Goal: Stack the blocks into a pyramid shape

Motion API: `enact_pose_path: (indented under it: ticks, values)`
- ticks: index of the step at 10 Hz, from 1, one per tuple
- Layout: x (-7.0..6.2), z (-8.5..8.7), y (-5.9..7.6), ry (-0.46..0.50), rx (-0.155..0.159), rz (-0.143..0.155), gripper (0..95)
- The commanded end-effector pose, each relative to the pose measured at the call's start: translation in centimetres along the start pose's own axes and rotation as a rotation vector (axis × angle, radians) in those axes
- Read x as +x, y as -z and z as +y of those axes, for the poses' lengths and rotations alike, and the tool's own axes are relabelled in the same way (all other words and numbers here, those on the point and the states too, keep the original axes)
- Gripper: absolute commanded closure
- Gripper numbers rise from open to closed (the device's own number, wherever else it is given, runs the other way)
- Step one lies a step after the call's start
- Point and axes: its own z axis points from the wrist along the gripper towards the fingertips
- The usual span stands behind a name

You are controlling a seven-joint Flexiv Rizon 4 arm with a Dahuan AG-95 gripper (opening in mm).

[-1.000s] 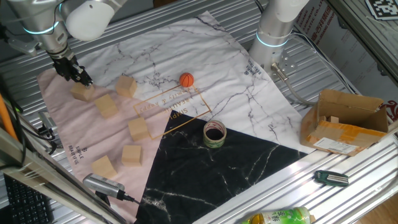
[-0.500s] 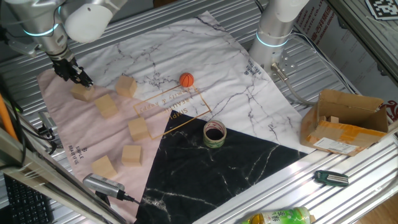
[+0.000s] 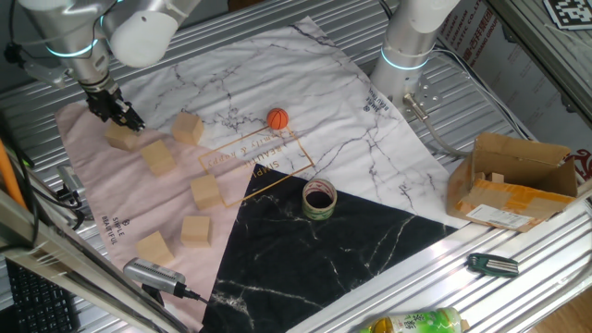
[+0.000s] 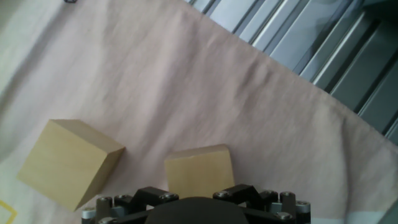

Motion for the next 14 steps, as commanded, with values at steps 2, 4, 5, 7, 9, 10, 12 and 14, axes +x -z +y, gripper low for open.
enact_pose_path:
  ticks: [2, 4, 5, 7, 9, 10, 12, 14]
  values:
    - [-0.1, 0.0, -0.5, 0.0, 0.002, 0.004, 0.0]
    - [-0.5, 0.1, -0.8, -0.004, 0.004, 0.004, 0.0]
    - [-0.6, 0.2, -1.0, -0.004, 0.004, 0.004, 0.0]
    - [-0.7, 0.1, -1.3, -0.001, 0.003, 0.003, 0.0]
    - [-0.7, -0.1, -1.6, -0.001, 0.003, 0.001, 0.0]
    - [-0.7, -0.1, -1.6, -0.002, 0.004, 0.002, 0.0]
    - [-0.7, -0.1, -1.7, -0.013, 0.008, 0.0, 38.0]
    - [-0.6, -0.1, -1.7, -0.026, 0.007, 0.0, 95.0]
